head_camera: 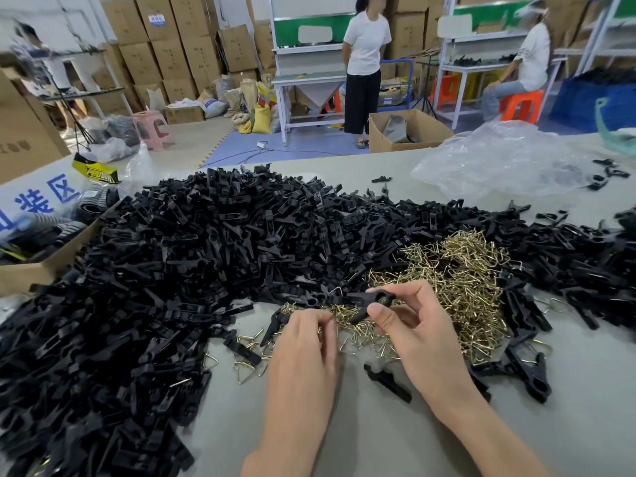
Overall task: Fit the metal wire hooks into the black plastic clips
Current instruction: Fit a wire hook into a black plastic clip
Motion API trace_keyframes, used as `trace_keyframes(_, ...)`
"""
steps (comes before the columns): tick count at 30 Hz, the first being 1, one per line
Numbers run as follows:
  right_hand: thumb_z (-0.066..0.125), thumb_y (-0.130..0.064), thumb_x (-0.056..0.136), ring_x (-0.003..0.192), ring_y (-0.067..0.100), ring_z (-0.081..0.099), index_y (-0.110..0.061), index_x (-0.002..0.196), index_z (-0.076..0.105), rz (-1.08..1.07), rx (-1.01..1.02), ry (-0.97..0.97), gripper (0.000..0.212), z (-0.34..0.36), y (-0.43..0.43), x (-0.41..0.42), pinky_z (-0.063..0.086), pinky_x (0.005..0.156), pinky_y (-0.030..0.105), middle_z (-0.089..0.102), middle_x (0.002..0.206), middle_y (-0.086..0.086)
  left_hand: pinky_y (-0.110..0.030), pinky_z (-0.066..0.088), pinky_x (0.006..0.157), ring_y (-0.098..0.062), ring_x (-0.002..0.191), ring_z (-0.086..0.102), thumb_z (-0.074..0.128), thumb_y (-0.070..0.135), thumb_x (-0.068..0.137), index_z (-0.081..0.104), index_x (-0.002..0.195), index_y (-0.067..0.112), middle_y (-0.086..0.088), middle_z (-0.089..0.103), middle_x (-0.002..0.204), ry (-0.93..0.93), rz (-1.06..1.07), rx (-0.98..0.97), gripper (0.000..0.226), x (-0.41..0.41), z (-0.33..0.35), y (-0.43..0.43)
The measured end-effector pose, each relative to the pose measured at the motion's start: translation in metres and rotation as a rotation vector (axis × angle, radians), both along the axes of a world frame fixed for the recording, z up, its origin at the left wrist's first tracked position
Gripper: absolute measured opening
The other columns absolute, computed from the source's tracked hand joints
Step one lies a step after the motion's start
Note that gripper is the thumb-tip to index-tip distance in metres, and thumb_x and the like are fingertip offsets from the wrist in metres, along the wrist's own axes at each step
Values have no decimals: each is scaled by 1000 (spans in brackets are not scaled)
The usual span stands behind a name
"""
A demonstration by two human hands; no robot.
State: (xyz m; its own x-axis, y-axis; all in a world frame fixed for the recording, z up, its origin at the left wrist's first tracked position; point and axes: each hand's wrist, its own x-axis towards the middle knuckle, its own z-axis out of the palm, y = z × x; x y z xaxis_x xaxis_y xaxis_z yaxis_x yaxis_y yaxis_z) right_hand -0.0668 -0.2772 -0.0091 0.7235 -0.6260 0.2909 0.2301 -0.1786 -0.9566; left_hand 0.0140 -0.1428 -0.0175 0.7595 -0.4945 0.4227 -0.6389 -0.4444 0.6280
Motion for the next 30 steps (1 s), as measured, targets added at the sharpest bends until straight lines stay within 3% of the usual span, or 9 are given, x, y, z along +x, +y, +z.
trace_keyframes(3, 74, -35, 82, 90, 14, 71, -31, 102, 62, 4, 64, -36, 24, 1, 1, 2, 56, 78, 23, 72, 108, -5, -22, 48, 79, -1, 89, 58, 52, 27, 101, 61, 108, 26, 17, 60, 97, 61, -6, -83, 12, 2, 2, -3)
trace_keyframes(7, 73, -16, 90, 87, 10, 71, -17, 108, 60, 22, 152, -23, 23, 0, 0, 1, 57, 77, 22, 71, 97, -9, -16, 47, 79, 3, 93, 60, 49, 34, 101, 59, 107, 41, 22, 63, 97, 185, 8, -192, 13, -1, 1, -1)
trace_keyframes(11, 76, -32, 79, 89, 15, 71, -17, 109, 63, 47, 261, -31, 36, 4, -1, 0, 58, 77, 23, 67, 92, -6, -15, 44, 72, 1, 86, 59, 49, 32, 99, 56, 98, 43, 21, 62, 90, 148, -1, -120, 12, 2, 1, 3)
trace_keyframes(14, 77, -27, 75, 92, 17, 71, -11, 108, 63, 133, 478, -38, 40, 3, -2, 5, 60, 79, 27, 73, 91, -4, -12, 44, 74, -1, 89, 60, 51, 27, 101, 57, 95, 43, 16, 61, 96, 196, 8, -143, 18, 3, 2, 0)
trace_keyframes(18, 77, -20, 81, 99, 24, 71, -10, 108, 64, 315, 743, -19, 31, 1, 1, 7, 60, 87, 37, 74, 110, 10, -16, 50, 65, -10, 72, 67, 55, 24, 102, 67, 95, 34, 5, 71, 78, 435, -27, -307, 17, 0, 5, -4)
trace_keyframes(23, 69, -19, 92, 120, 36, 65, -6, 123, 58, 459, 886, 11, 35, 6, 0, 4, 56, 98, 48, 67, 129, 19, -16, 53, 62, -10, 64, 66, 59, 19, 100, 72, 97, 23, -2, 74, 76, 641, -34, -483, 14, 4, 10, -3)
trace_keyframes(30, 68, -15, 88, 117, 32, 67, 9, 138, 49, 425, 986, -119, 58, 8, 0, 4, 57, 95, 38, 63, 132, 26, -25, 52, 62, -10, 67, 63, 63, 20, 98, 77, 88, 18, -3, 70, 75, 903, -111, -564, 17, 1, 11, -5)
